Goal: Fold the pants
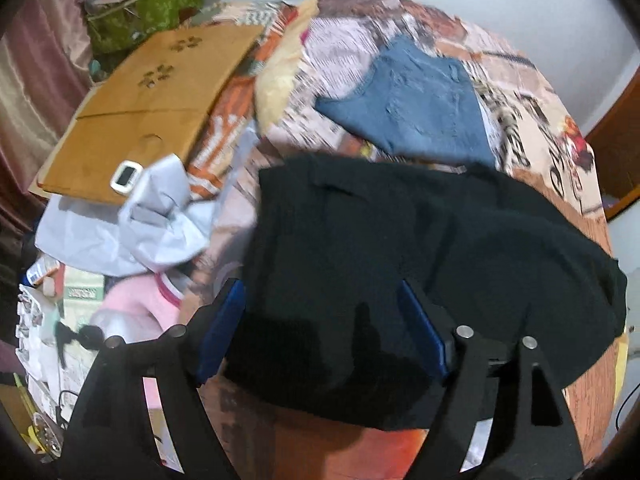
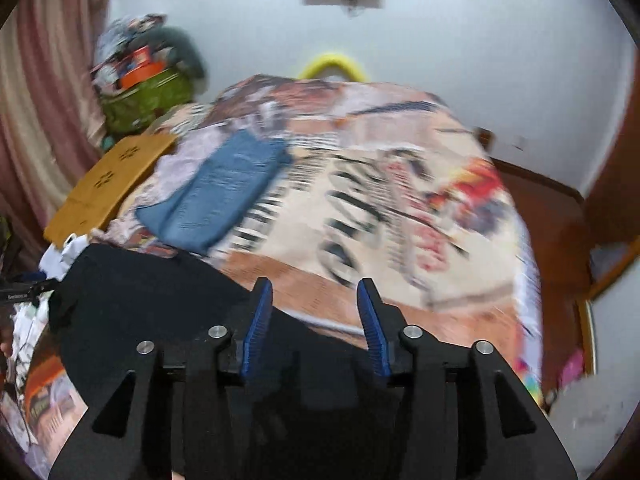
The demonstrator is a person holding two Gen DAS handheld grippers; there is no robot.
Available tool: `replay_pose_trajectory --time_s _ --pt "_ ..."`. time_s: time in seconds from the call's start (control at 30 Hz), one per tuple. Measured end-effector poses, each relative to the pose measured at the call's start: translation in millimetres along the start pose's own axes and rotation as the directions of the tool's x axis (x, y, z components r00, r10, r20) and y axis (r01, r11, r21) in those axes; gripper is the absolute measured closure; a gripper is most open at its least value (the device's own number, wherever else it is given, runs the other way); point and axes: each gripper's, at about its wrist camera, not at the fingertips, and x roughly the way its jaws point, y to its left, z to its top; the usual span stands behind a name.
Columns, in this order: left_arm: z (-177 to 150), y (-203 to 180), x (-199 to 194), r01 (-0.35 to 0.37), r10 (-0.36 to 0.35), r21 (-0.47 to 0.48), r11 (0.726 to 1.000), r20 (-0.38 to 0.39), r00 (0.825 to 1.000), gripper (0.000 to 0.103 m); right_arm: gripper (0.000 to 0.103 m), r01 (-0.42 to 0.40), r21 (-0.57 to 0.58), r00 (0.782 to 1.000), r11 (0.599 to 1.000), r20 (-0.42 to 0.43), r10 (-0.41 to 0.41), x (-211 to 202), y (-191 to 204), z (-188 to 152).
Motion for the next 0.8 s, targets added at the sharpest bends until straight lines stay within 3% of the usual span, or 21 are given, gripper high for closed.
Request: replay_pose_trajectory --time_s 0.27,0.47,0.63,0.8 --pt "-7.0 -38.4 28.0 -0.032 0.039 0.078 0.996 -0.082 0.996 0.025 0.062 0.139 0.219 0.990 0.966 -0.037 -0.134 -26.3 -107.1 -54.2" --pt "-17.9 -56.1 53.6 -0.085 0.101 0.124 0.989 -0.130 0.986 0.022 0.062 0.202 0.325 0.979 0.924 -0.068 -0.190 -23.6 -154.6 -85.6" --pt "-20.4 -63.6 56.8 -0.127 0.146 0.146 0.981 -0.121 0.982 0.020 0.062 0.196 0.354 0.980 0.914 -0.108 -0.168 -4.1 -169.2 -102.9" --pt "-20.8 -64.4 59.0 -0.138 0.157 0.140 0.980 -0.127 0.979 0.018 0.062 0.139 0.403 0.988 0.904 -0.123 -0.098 13.7 -171.6 -117.0"
